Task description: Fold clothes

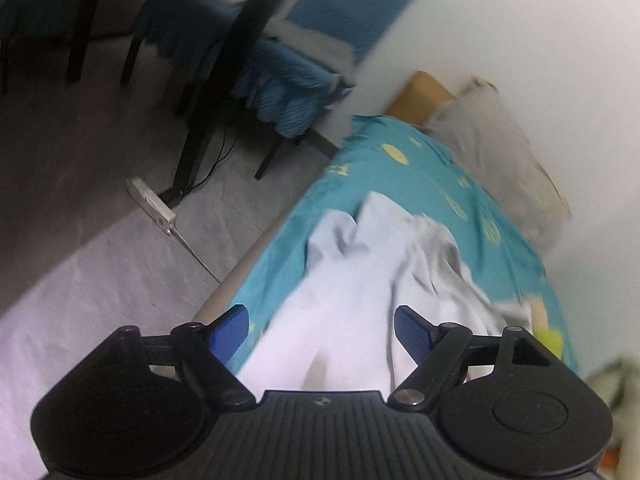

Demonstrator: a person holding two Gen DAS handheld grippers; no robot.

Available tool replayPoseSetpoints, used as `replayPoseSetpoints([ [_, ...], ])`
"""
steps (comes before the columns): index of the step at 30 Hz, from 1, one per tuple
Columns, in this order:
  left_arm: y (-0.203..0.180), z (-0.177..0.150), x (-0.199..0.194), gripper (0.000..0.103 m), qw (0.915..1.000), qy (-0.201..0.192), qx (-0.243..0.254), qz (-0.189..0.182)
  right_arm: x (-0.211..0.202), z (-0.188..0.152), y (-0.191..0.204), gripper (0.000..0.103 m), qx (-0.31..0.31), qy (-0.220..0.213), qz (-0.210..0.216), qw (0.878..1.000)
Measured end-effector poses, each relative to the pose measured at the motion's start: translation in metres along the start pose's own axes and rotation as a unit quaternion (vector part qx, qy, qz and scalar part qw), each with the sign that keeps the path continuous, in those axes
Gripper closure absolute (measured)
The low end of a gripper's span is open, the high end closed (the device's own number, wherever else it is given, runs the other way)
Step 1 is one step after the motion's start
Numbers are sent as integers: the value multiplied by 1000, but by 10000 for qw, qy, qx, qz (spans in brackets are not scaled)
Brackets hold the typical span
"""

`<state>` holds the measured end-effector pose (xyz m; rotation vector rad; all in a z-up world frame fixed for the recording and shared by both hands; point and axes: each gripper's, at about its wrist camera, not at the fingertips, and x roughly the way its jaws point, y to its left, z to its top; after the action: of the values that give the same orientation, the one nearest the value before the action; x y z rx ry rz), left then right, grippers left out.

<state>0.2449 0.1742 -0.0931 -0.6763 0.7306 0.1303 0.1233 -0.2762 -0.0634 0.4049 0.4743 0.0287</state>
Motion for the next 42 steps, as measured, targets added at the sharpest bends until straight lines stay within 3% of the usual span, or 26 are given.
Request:
replayPoseSetpoints([
  [9,-26,44,125,30,9996,-173,148,154,55,-5,-2,75,-240,278,-271,9990],
  [12,-32,48,158,37,9995,-209,216,77,73,-7,-7,75,-217,417,-333,9983],
  [15,-47,47,175,51,9979,-365,497,-210,89,-10,-15,75,-82,593,-371,9975],
  [18,-73,39,179,72,9923,-399,1133,-316,95,-11,-22,75,131,693,-354,9969],
  [19,-82,35,178,90,9889,-408,1393,-331,96,-12,-24,75,188,707,-350,9967],
  [20,-92,31,177,97,9848,-417,1652,-346,95,-12,-25,75,226,714,-356,9966],
  [22,-113,19,170,100,9727,-525,2240,-321,92,-13,-26,75,296,714,-362,9964],
  [24,-135,0,159,101,9537,-637,2917,-349,90,-12,-27,75,341,711,-367,9962],
  [27,-166,-34,144,101,9168,-542,3900,-666,87,-12,-27,75,384,704,-378,9961],
  [31,-197,-89,137,101,8581,-54,5055,-896,83,-12,-28,74,445,711,-363,9958],
  [33,-198,-106,137,100,8441,185,5257,-1042,82,-12,-29,74,489,732,-353,9955],
  [36,-190,-112,130,92,8505,267,5096,-1273,80,-12,-32,74,569,749,-329,9950],
  [39,-172,-93,123,69,8811,109,4488,-1486,82,-12,-33,74,631,776,-307,9945],
  [41,-155,-75,115,50,9082,-104,3906,-1498,84,-13,-34,74,679,816,-285,9939],
  [42,-147,-65,113,46,9216,-186,3588,-1467,85,-14,-34,74,694,836,-275,9937],
])
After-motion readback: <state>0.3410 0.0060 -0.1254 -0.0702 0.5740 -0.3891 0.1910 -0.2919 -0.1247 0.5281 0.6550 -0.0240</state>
